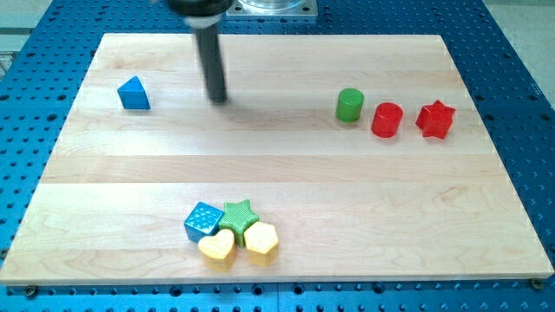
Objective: Slide the green circle vertically above the yellow hexagon
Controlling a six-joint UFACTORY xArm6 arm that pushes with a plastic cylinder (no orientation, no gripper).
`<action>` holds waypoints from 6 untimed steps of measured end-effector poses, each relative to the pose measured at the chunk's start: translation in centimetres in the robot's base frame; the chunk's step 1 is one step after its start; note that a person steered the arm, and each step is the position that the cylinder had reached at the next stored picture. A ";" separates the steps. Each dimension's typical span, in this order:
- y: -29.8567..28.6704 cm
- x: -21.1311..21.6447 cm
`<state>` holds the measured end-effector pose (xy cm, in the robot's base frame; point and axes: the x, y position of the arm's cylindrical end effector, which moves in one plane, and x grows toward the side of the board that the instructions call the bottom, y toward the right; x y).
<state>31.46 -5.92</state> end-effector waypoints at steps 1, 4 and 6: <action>10.7 -2.7; 13.0 10.7; 16.3 7.0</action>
